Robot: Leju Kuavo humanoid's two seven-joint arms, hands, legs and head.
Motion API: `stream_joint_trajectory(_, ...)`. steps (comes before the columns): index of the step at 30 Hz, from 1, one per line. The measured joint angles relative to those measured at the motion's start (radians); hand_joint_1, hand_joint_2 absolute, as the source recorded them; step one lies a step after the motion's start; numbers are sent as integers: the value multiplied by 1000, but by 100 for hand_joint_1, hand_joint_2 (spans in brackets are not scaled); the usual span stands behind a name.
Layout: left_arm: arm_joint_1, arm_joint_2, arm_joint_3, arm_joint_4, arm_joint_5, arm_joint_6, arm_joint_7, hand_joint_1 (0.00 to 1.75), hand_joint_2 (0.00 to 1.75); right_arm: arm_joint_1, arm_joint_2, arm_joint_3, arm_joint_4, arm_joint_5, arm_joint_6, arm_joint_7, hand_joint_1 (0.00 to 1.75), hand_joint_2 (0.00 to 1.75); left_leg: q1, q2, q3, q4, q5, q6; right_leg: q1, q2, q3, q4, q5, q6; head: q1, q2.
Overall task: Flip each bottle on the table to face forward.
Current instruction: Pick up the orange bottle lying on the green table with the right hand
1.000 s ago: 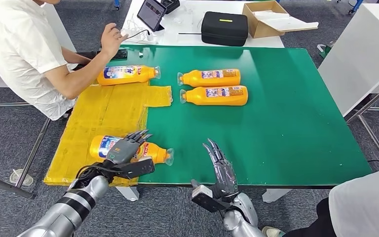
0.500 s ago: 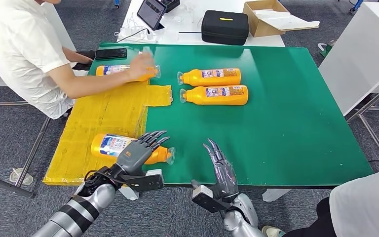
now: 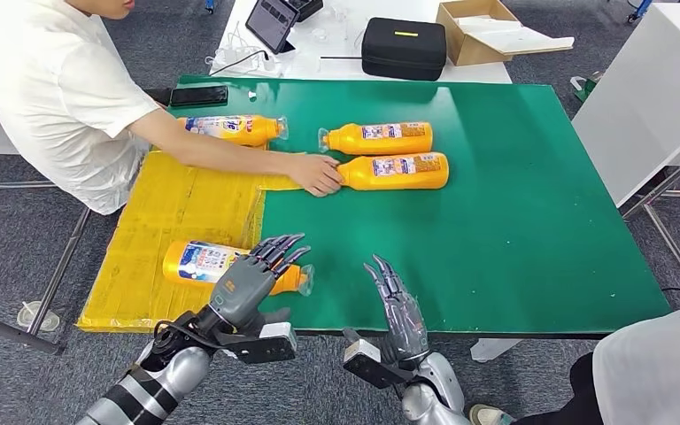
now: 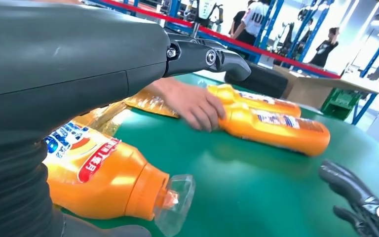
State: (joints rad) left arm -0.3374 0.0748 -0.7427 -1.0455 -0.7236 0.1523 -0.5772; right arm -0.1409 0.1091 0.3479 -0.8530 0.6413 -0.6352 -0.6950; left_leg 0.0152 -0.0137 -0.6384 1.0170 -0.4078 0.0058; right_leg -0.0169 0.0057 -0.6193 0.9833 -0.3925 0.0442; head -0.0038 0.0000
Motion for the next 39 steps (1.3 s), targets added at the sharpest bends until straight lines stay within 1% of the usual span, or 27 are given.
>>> stream_joint_trajectory(4, 15, 3, 3, -25, 27, 8, -12, 0, 175, 3, 0, 0, -2, 7, -4, 0, 0, 175, 0, 0, 0, 0, 0, 0, 0, 0, 0, 0, 0, 0, 0, 0)
stream_joint_trajectory(7, 64, -12, 27, -69, 152, 8, -41, 0, 175, 15, -1, -1, -18, 25, -17, 8, 0, 175, 0, 1, 0, 0, 0, 0, 0, 0, 0, 0, 0, 0, 0, 0)
stream_joint_trajectory(9, 126, -58, 67, -120, 331, -17, -29, 0, 175, 34, -5, -8, -50, 69, -35, 45, 0, 175, -1, 1, 0, 0, -1, 1, -1, 0, -1, 0, 0, 0, 0, 0)
stream_joint_trajectory(11, 193, -123, 114, -173, 535, -22, 5, 0, 175, 62, -14, -28, -100, 157, -51, 105, 0, 175, -1, 1, -1, 0, -2, 2, -1, 0, -1, -1, -1, 1, 0, 0)
stream_joint_trajectory(12, 217, -148, 131, -190, 605, -5, 17, 0, 175, 75, -20, -42, -126, 205, -55, 132, 0, 175, -1, 1, -2, 0, -3, 3, -1, 0, -1, -1, -1, 1, 0, 0)
stream_joint_trajectory(14, 248, -187, 153, -208, 684, 48, 22, 0, 175, 95, -39, -77, -170, 282, -57, 177, 0, 175, -2, 1, -2, 0, -3, 3, -1, 0, -1, -1, -1, 1, 0, 0)
stream_joint_trajectory(17, 274, -218, 167, -215, 704, 108, 8, 0, 175, 104, -79, -127, -208, 341, -57, 229, 0, 175, -2, 0, -2, 0, -3, 3, -2, 0, -1, -2, -1, 2, 0, 0)
stream_joint_trajectory(20, 292, -235, 169, -215, 681, 155, -2, 0, 175, 98, -130, -159, -216, 369, -57, 269, 0, 175, -2, 0, -2, 0, -3, 3, -2, 0, -1, -1, 0, 2, 0, 0)
stream_joint_trajectory(22, 299, -242, 168, -215, 673, 173, 6, 0, 175, 91, -158, -172, -217, 380, -56, 287, 0, 175, -2, 1, -2, 0, -3, 3, -1, 0, -1, -1, 1, 2, 0, 0)
stream_joint_trajectory(26, 303, -253, 164, -215, 669, 199, 64, 0, 175, 64, -207, -178, -213, 421, -46, 335, 0, 175, -2, 1, -1, 0, -2, 3, -1, 0, -1, -1, 1, 2, 0, 0)
stream_joint_trajectory(30, 300, -264, 158, -215, 687, 220, 121, 0, 175, 10, -251, -176, -189, 463, -29, 373, 0, 175, -2, 2, -2, 0, -2, 4, -1, 0, -1, -1, 1, 2, -1, 0)
stream_joint_trajectory(35, 287, -276, 153, -210, 714, 270, 149, 0, 175, -76, -297, -170, -129, 498, -17, 419, 0, 175, -2, 2, -2, 1, -1, 4, -1, 0, -1, -1, 2, 3, -1, 0)
stream_joint_trajectory(39, 281, -278, 150, -206, 716, 282, 151, 0, 175, -100, -308, -168, -107, 503, -17, 426, 0, 175, -2, 2, -2, 1, -1, 5, -2, 0, -1, -1, 2, 3, -1, 0)
